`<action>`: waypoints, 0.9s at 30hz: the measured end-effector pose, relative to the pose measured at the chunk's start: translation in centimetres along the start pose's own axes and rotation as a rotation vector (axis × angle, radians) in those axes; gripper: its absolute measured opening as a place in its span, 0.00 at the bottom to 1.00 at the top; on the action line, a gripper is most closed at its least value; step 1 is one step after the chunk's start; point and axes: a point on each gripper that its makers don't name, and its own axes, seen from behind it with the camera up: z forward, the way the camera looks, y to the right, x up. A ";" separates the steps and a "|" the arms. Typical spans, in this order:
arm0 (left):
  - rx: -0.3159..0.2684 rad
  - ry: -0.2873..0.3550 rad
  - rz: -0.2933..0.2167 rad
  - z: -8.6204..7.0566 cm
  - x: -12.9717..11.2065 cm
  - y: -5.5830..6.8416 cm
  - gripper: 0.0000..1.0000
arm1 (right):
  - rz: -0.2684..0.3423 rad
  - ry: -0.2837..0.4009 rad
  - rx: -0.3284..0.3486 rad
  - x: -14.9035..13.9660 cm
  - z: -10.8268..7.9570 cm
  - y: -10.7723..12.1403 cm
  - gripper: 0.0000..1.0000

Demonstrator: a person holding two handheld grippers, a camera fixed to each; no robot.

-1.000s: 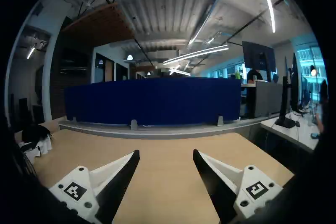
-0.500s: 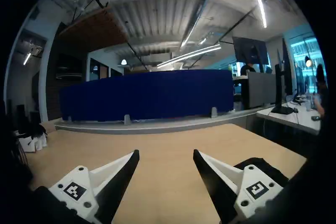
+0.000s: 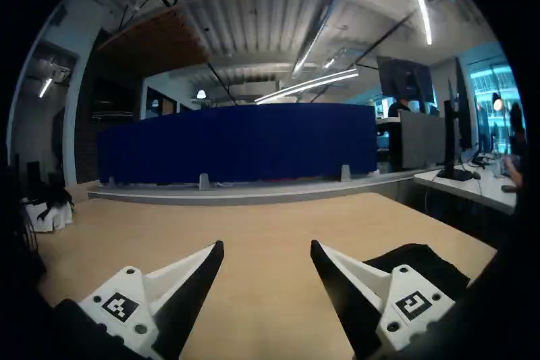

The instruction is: Fold towel

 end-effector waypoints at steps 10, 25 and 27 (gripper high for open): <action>0.000 0.000 0.000 0.0 0.0 -0.1 0.93 | -0.017 0.010 0.002 -0.2 0.0 -0.7 0.99; 0.000 0.000 0.000 0.0 0.0 -0.2 0.93 | -0.047 0.040 0.000 -0.2 -0.2 -1.0 0.99; 0.000 0.000 0.000 0.0 0.0 -0.2 0.93 | -0.048 0.047 0.002 -0.1 -0.3 -1.0 0.99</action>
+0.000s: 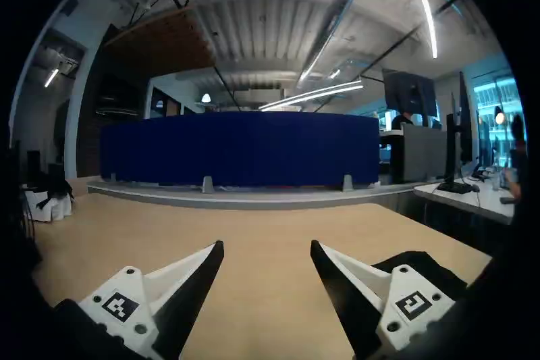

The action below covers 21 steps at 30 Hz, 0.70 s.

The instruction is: Fold towel

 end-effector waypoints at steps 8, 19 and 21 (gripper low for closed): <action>0.000 0.000 0.000 0.0 0.0 -0.1 0.93 | 0.000 0.018 0.008 0.1 -0.3 0.0 0.99; 0.000 0.000 0.000 -0.1 0.0 -0.1 0.93 | 0.001 0.019 0.009 0.1 -0.2 -0.1 0.99; 0.000 0.000 0.000 -0.1 0.0 -0.1 0.93 | 0.001 0.019 0.010 0.2 -0.2 -0.1 0.99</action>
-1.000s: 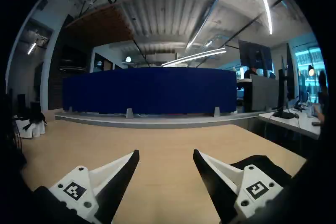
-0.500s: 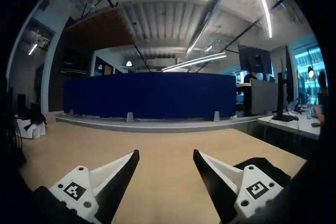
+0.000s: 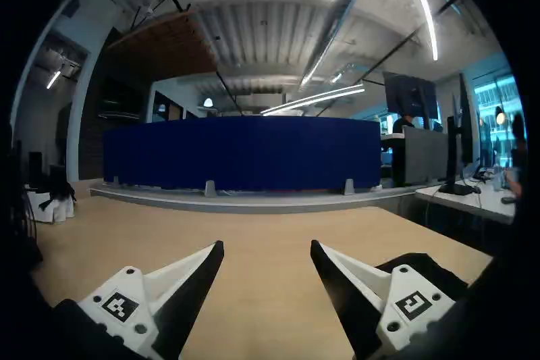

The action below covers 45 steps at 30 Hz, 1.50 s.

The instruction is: Fold towel

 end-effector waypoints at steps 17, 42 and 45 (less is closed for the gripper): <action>0.000 0.000 0.000 -0.1 0.0 0.0 0.93 | 0.000 -0.001 0.000 0.1 0.0 0.0 0.99; -0.001 0.001 0.000 -0.1 -0.1 0.0 0.93 | 0.000 0.000 0.001 -0.2 -0.5 0.0 1.00; -0.001 0.001 0.000 -0.2 -0.1 -0.1 0.93 | 0.000 0.001 0.001 -0.2 -0.5 0.0 0.99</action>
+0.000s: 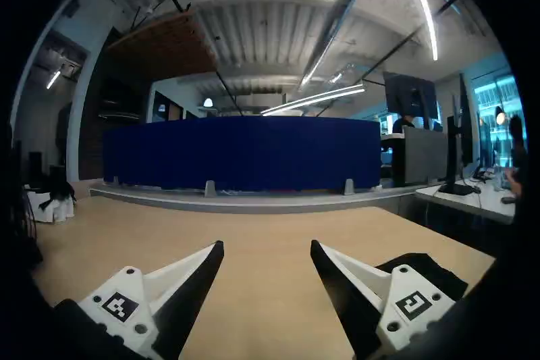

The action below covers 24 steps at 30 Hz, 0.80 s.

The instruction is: Fold towel

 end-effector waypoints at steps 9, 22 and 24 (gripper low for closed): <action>0.000 0.000 -0.001 -0.1 -0.1 -0.1 0.93 | 0.000 0.000 0.000 -0.1 -0.1 0.1 0.99; 0.000 -0.001 -0.003 -0.2 -0.1 -0.2 0.93 | 0.000 0.000 0.000 -0.1 -0.1 0.1 1.00; 0.000 -0.001 -0.003 -0.1 -0.1 -0.2 0.93 | 0.000 0.000 0.000 -0.1 -0.1 0.1 0.99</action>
